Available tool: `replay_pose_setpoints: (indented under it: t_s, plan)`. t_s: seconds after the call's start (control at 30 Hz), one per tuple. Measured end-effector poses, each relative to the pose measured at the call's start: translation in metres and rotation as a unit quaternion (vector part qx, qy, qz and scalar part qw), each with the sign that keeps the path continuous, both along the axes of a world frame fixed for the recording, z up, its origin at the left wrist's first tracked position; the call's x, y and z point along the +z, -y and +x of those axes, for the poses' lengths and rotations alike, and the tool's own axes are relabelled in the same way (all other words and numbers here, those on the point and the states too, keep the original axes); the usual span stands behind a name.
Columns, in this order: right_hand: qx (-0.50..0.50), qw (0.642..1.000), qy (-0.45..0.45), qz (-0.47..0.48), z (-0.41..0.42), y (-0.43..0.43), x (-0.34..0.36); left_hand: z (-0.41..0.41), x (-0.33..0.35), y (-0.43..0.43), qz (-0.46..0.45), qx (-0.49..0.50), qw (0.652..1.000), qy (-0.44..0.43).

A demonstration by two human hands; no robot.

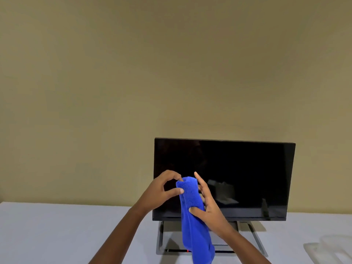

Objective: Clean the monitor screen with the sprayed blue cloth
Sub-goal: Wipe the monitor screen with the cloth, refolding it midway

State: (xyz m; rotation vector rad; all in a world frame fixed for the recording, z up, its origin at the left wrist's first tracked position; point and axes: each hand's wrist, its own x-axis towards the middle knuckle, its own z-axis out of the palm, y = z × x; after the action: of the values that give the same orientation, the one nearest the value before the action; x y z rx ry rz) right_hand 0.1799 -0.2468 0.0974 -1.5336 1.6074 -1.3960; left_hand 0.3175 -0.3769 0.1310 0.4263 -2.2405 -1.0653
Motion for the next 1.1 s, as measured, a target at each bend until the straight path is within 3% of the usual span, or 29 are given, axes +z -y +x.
replay_pose_setpoints:
  t_s: [0.13, 0.23, 0.4, 0.53, 0.63, 0.8, 0.97, 1.1]
  plan:
    - [0.042, 0.996, -0.067, 0.046, -0.002, 0.000, 0.023, 0.005, 0.013, 0.002, -0.041, -0.019, 0.999, 0.026]
    - [0.010, 0.988, -0.147, 0.042, -0.010, 0.003, 0.041, 0.012, 0.022, 0.002, -0.091, -0.036, 0.993, 0.071]
    - [0.042, 0.937, -0.337, 0.074, -0.020, 0.009, 0.055, 0.020, 0.032, 0.003, -0.180, -0.025, 0.971, 0.158]
    - [0.005, 0.935, -0.316, 0.159, -0.018, 0.016, 0.052, 0.021, 0.032, 0.003, -0.300, 0.033, 0.921, 0.246]
    - [-0.060, 0.944, -0.266, 0.184, -0.016, 0.021, 0.047, 0.017, 0.028, 0.000, -0.308, 0.080, 0.908, 0.273]
    - [-0.164, 0.951, -0.187, 0.183, -0.007, 0.029, 0.045, 0.001, 0.022, -0.010, -0.228, 0.179, 0.911, 0.293]
    - [-0.209, 0.957, -0.118, 0.165, 0.012, 0.037, 0.047, -0.015, 0.022, -0.013, 0.006, 0.204, 0.940, 0.272]
    - [-0.206, 0.965, -0.052, 0.151, 0.023, 0.041, 0.050, -0.022, 0.024, -0.009, 0.190, 0.183, 0.942, 0.208]
